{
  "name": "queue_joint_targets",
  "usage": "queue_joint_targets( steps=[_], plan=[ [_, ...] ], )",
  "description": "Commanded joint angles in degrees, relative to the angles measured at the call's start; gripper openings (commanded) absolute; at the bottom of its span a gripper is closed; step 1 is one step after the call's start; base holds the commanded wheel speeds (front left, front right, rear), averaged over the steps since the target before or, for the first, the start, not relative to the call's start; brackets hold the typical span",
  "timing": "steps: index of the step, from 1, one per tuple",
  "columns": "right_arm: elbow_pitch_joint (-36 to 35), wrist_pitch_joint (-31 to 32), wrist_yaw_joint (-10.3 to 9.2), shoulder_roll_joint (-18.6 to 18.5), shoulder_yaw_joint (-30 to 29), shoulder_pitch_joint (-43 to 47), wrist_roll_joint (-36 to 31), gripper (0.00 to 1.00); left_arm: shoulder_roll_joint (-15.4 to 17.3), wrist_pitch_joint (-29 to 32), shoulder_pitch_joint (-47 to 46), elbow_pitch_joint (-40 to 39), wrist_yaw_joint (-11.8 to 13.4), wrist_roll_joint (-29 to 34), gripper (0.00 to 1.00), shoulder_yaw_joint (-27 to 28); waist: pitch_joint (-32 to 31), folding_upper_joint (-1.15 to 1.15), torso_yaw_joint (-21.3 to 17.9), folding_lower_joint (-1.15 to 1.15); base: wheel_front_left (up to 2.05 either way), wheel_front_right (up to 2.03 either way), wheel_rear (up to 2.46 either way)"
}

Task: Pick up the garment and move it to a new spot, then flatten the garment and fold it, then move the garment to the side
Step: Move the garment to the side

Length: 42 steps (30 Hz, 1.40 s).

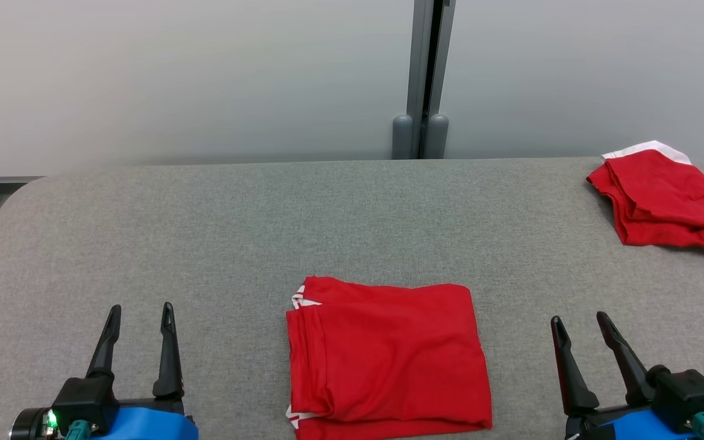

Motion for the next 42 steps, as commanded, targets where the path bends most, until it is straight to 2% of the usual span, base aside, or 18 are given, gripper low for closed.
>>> queue_joint_targets(
  steps=[1,10,19,26,42],
  plan=[
    [-0.1,0.2,0.01,0.1,0.0,0.8,0.0,1.00,0.3,0.1,0.6,0.0,0.2,-0.1,1.00,0.0,0.0,0.00,0.0,0.00,0.00,0.00,0.00],
    [0.6,0.6,0.01,0.1,-0.1,-0.2,0.2,1.00,0.5,-0.2,-0.1,0.4,0.6,-0.6,1.00,-0.4,0.3,0.00,0.0,0.00,0.00,0.00,0.00],
    [4.5,1.6,0.01,0.1,3.8,-9.4,-0.2,1.00,0.2,-0.7,-2.2,0.9,0.8,-1.0,1.00,-1.4,2.2,0.00,1.1,0.00,0.00,0.00,0.00],
    [13.5,2.0,0.01,0.1,5.1,-15.7,-0.2,1.00,0.0,-1.0,-3.6,1.6,0.7,-1.1,1.00,-2.5,3.9,0.00,3.0,0.00,0.00,0.00,0.00],
    [35.5,-2.2,0.01,0.0,7.1,-20.5,1.5,1.00,-0.4,-1.2,-5.2,2.7,0.3,-1.6,1.00,-3.3,5.9,0.00,6.1,0.00,0.00,0.00,0.00]
  ],
)
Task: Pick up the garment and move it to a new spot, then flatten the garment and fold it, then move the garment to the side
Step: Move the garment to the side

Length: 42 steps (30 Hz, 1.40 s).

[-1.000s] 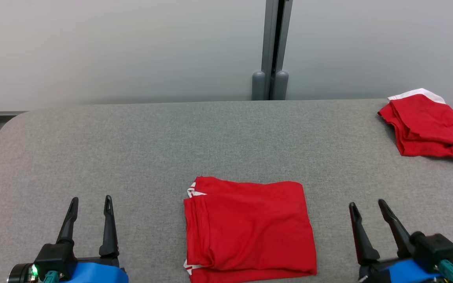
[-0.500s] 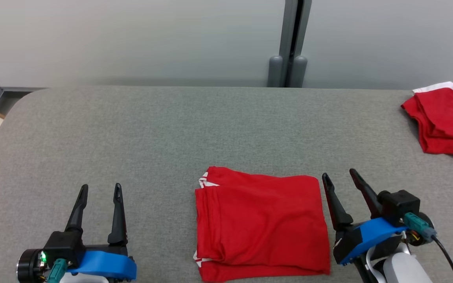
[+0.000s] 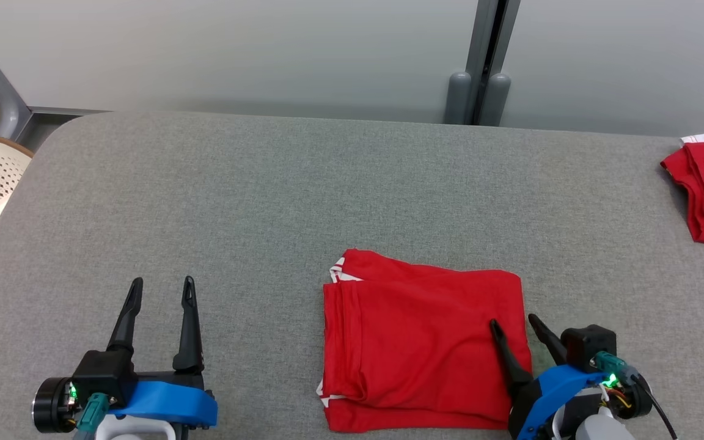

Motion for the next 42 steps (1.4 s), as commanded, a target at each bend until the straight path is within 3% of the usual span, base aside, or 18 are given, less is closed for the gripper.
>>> queue_joint_targets(
  steps=[1,13,14,15,16,21,27,36,42],
  plan=[
    [0.5,-0.5,0.01,0.0,0.2,-0.9,0.5,1.00,0.0,-0.2,-0.5,-0.2,-0.2,-0.1,1.00,-0.1,0.0,0.00,0.0,0.00,0.00,0.00,0.00],
    [9.7,-2.4,0.07,0.2,6.8,-2.1,5.6,1.00,-0.2,-0.3,-0.9,0.0,-0.3,0.0,1.00,-0.2,0.5,0.00,0.0,0.00,0.00,0.00,0.00],
    [10.0,-2.5,0.08,0.2,7.4,-2.4,6.2,0.69,-0.3,-0.3,-1.0,0.1,-0.3,0.0,1.00,-0.2,0.6,0.00,0.1,0.00,0.00,0.00,0.00],
    [10.1,-2.7,0.08,0.2,7.8,-2.8,6.8,0.25,-0.3,-0.3,-1.0,0.1,-0.3,0.0,1.00,-0.2,0.6,0.00,0.1,0.00,0.00,0.00,0.00],
    [10.2,-2.9,0.08,0.2,7.9,-3.3,7.1,0.00,-0.3,-0.3,-1.1,0.1,-0.3,0.0,1.00,-0.3,0.7,0.00,0.1,0.00,0.00,0.00,0.00],
    [10.6,-3.5,0.00,0.0,6.9,-5.7,6.6,0.00,-0.4,-0.3,-1.0,-0.2,-0.4,-0.2,1.00,0.0,1.1,0.00,-0.1,0.00,0.00,0.00,0.00],
    [7.5,-3.6,-0.01,-1.9,0.8,-7.5,2.5,0.00,-0.6,-0.3,-2.0,-1.3,-0.4,-0.4,1.00,-0.3,3.2,0.00,-2.1,0.00,0.00,0.00,0.00],
    [0.1,-3.6,0.00,-6.5,-7.0,-6.1,-0.3,0.00,-0.5,-0.3,-5.5,-3.3,-0.9,0.3,1.00,-0.2,8.9,0.00,-8.9,0.00,0.00,0.00,0.00],
    [-3.7,-3.6,0.00,-7.1,-10.3,-4.8,-0.4,0.00,0.7,-0.3,-8.4,-4.8,-1.4,1.1,1.00,0.1,13.4,0.00,-14.5,0.00,0.00,0.00,0.00]
  ],
)
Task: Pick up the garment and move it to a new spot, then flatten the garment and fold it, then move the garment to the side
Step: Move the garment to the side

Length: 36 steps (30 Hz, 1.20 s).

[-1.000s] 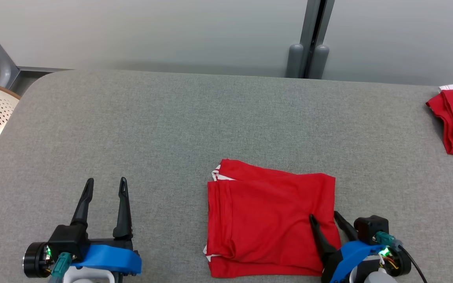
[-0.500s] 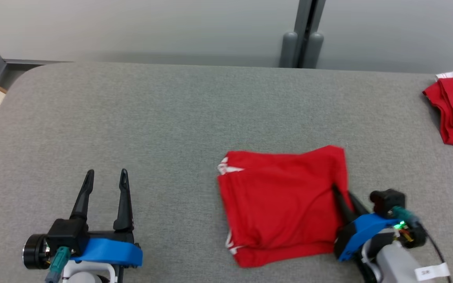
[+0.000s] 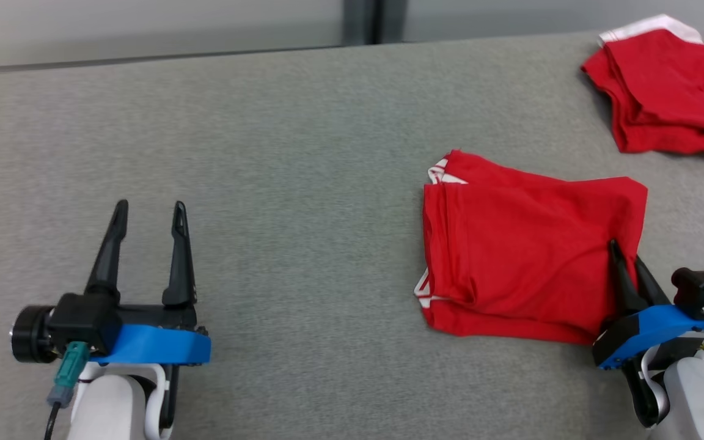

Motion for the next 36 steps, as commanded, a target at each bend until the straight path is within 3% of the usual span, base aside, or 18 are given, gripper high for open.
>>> queue_joint_targets(
  steps=[1,8,17,28,36],
  plan=[
    [-0.8,-0.2,0.00,0.0,-0.5,0.4,-0.1,0.00,0.6,-0.2,-1.3,-0.4,-0.3,0.4,1.00,0.2,3.4,0.00,-3.8,-0.01,0.00,0.00,0.00],
    [-3.8,-0.2,-0.01,1.6,-1.5,1.0,-0.5,0.00,2.4,-0.2,-3.4,-1.5,-0.4,1.1,1.00,0.9,6.3,0.00,-8.3,-0.01,0.00,0.00,0.00],
    [-9.4,-0.2,0.00,-0.1,0.0,-2.6,-3.0,0.00,2.5,-0.2,-4.9,-2.1,-0.5,1.3,1.00,0.5,7.1,0.00,-7.1,-0.01,0.00,0.00,0.00],
    [-8.1,1.8,-0.01,-10.6,7.6,-22.0,-4.2,0.00,3.0,-0.2,-6.9,-4.7,-0.7,1.7,1.00,0.2,12.3,0.00,-4.9,-0.01,0.00,0.00,0.00],
    [-0.4,4.9,-0.01,-20.8,7.1,-35.6,-2.2,0.00,3.3,-0.2,-10.3,-6.9,-0.9,2.2,1.00,-1.3,18.0,0.00,-2.3,-0.01,0.00,0.00,0.00]
  ],
)
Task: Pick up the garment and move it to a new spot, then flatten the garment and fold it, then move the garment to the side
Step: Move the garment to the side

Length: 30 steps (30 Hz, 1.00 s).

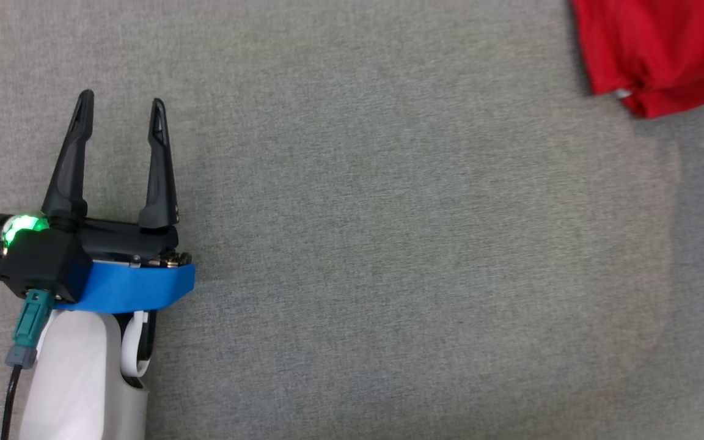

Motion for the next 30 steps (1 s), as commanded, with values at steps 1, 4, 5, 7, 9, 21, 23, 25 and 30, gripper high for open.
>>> queue_joint_targets(
  steps=[1,4,5,7,9,21,23,25,30],
  plan=[
    [1.5,0.4,-0.01,-1.5,-0.4,-2.5,0.7,0.00,0.4,-0.2,-1.2,-0.7,-0.2,0.3,1.00,-0.1,2.0,0.00,1.3,-0.01,0.00,0.00,0.00],
    [5.4,1.3,-0.01,-5.0,-1.1,-5.9,1.1,0.00,0.5,-0.2,-1.7,-1.8,-0.2,0.4,1.00,-0.5,3.4,0.00,1.7,-0.01,0.00,0.00,0.00],
    [6.7,1.5,-0.01,-5.9,-0.9,-6.9,1.2,0.00,0.6,-0.2,-1.9,-2.1,-0.2,0.4,1.00,-0.6,3.8,0.00,1.8,-0.01,0.00,0.00,0.00],
    [9.3,2.0,-0.01,-7.5,-0.6,-8.6,1.3,0.00,0.8,-0.2,-2.1,-2.8,-0.2,0.5,1.00,-0.6,4.6,0.00,1.8,-0.01,0.00,0.00,0.00],
    [11.9,2.3,-0.01,-9.3,-0.6,-10.0,0.4,0.00,0.9,-0.2,-2.1,-3.3,-0.2,0.7,1.00,-0.9,5.1,0.00,1.8,-0.01,0.00,0.00,0.00],
    [21.4,0.7,-0.01,-9.8,-1.2,-16.1,-4.4,1.00,1.2,-0.2,-2.1,-3.7,0.1,0.2,1.00,-1.2,5.4,0.00,2.8,-0.01,0.00,0.00,0.00],
    [21.6,-0.5,-0.01,-9.3,-2.6,-16.4,-5.3,1.00,0.9,-0.2,-1.8,-3.2,0.3,-0.1,1.00,-1.1,4.5,0.00,3.1,-0.01,0.00,0.00,0.00],
    [20.9,-1.9,-0.01,-7.7,-3.7,-15.9,-6.8,1.00,0.7,-0.2,-1.2,-2.6,0.6,-0.3,1.00,-0.7,3.1,0.00,3.2,-0.01,0.00,0.00,0.00],
    [16.8,-4.2,-0.01,-2.6,-4.1,-11.8,-9.1,1.00,0.3,-0.2,1.0,-1.0,1.2,-0.9,1.00,0.1,-2.0,0.00,3.8,-0.01,0.00,0.00,0.00]
  ],
)
